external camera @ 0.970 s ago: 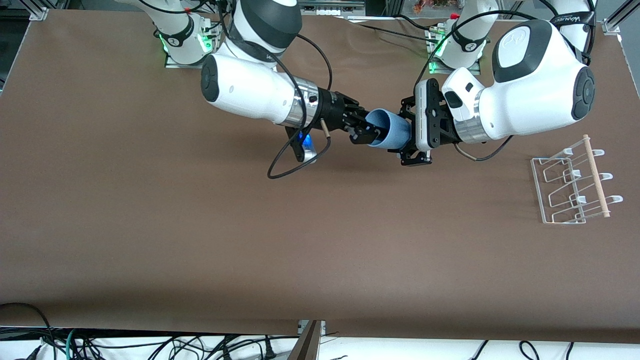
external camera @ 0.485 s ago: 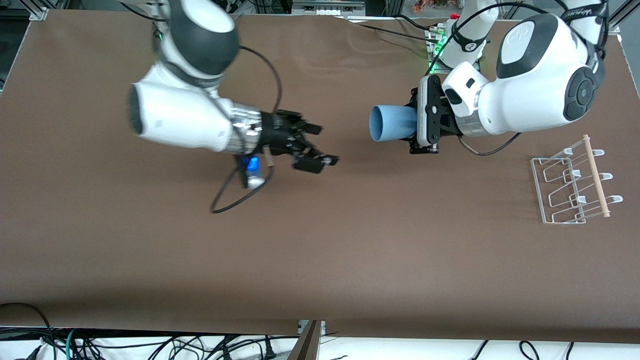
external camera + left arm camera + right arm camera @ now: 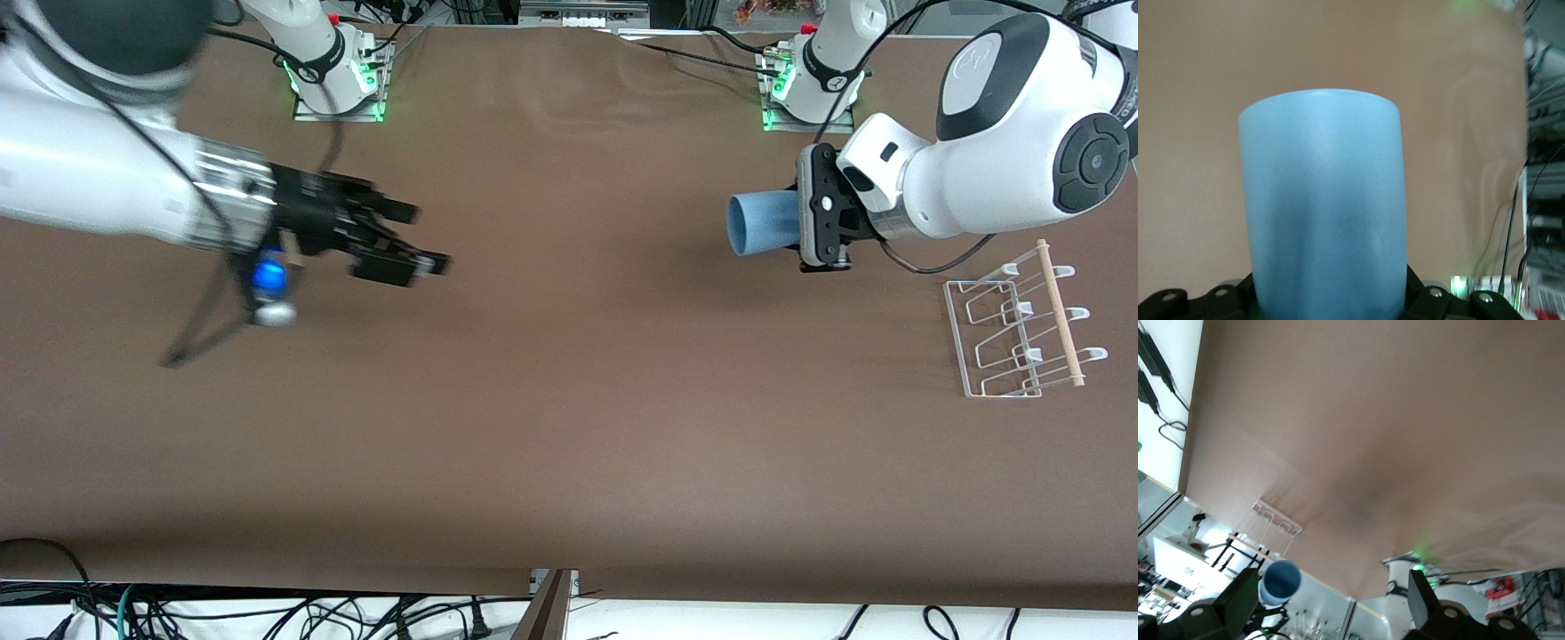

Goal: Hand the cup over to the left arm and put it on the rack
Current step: 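Carry the cup with the left gripper down into the wire rack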

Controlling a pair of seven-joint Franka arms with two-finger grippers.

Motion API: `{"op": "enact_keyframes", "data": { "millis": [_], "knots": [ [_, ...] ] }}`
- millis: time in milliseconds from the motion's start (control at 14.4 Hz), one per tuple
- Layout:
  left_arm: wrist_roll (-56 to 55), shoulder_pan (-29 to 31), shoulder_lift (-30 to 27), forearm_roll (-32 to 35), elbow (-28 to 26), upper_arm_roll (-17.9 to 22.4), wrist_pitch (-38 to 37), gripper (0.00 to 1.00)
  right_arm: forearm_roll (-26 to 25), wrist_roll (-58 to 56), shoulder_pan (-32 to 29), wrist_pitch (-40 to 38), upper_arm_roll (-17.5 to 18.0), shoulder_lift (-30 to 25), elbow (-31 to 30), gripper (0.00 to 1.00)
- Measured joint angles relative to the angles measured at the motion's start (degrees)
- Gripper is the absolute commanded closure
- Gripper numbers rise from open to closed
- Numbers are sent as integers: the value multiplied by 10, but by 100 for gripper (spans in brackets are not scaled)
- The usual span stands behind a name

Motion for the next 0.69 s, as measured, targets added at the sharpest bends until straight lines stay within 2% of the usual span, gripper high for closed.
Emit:
{"op": "enact_keyframes", "data": {
  "millis": [208, 347, 554, 693],
  "knots": [
    [-38, -1, 4, 116, -2, -2, -2, 94, -26, -92, -3, -71, -71, -25, -1, 1],
    [-56, -1, 12, 194, -2, -2, -2, 97, -60, -159, -4, -105, -99, -25, -3, 1],
    [-77, -3, 28, 329, -4, -5, -13, 97, -128, -239, -4, -131, -120, -27, -5, 1],
    [-98, -4, 48, 427, -7, -7, -45, 99, -191, -289, -4, -115, -112, -53, -42, 1]
  ]
}}
